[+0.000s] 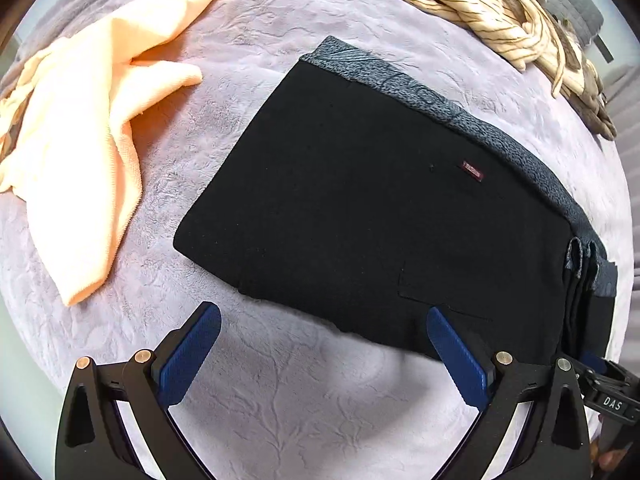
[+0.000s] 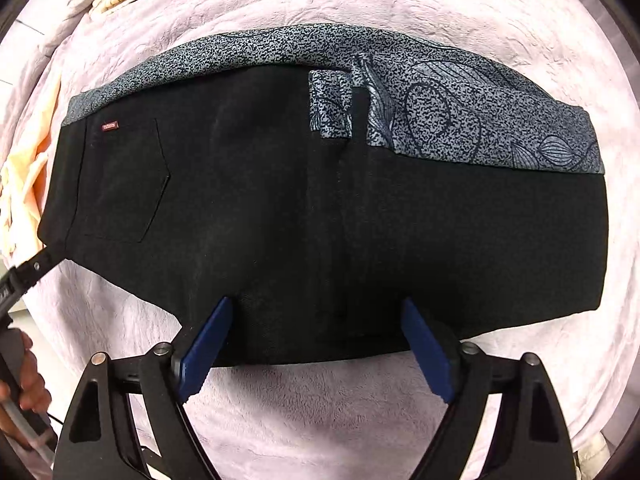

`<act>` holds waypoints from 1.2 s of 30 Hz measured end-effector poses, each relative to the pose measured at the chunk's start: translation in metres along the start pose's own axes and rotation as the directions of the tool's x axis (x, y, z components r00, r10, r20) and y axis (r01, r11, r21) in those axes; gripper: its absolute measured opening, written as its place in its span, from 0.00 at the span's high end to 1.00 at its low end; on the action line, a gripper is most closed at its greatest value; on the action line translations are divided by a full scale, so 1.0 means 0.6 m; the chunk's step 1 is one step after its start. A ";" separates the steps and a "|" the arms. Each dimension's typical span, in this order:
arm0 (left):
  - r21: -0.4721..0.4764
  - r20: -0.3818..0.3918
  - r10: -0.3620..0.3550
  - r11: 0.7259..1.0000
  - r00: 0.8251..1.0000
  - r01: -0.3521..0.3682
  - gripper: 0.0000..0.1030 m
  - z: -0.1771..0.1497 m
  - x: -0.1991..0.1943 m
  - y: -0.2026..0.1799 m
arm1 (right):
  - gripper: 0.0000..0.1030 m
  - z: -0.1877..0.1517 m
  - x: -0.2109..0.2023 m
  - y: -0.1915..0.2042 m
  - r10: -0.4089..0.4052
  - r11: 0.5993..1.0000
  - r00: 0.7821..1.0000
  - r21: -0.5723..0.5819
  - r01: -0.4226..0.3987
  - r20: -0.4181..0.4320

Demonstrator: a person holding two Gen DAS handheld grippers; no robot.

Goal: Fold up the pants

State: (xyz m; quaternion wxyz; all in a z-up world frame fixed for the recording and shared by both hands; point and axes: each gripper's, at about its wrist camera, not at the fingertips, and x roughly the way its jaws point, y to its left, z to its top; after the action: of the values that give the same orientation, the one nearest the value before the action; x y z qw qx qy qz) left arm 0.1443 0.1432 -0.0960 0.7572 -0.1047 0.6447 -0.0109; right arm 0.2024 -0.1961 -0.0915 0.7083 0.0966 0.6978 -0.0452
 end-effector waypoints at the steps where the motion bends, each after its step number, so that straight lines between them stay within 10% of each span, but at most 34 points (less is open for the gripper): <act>1: -0.018 -0.004 -0.030 0.999 1.000 0.030 0.00 0.002 0.000 0.005 | 0.14 0.000 0.000 -0.001 0.002 1.000 1.000 0.001 -0.002 -0.001; 11: -0.227 0.013 -0.317 0.923 0.948 0.312 0.00 0.012 0.024 0.105 | 0.13 0.008 0.001 -0.005 0.011 1.000 1.000 -0.008 -0.012 -0.013; 36: -0.172 0.058 -0.275 0.944 0.960 0.281 0.00 0.015 0.050 0.036 | 0.11 0.014 0.021 0.010 0.004 1.000 1.000 -0.021 -0.004 -0.023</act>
State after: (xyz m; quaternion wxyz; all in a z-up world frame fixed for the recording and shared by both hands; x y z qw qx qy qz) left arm 0.1554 0.1613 -0.1278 0.7462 -0.2620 0.6092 -0.0578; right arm 0.2121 -0.1907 -0.1034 0.7012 0.0909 0.7063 -0.0352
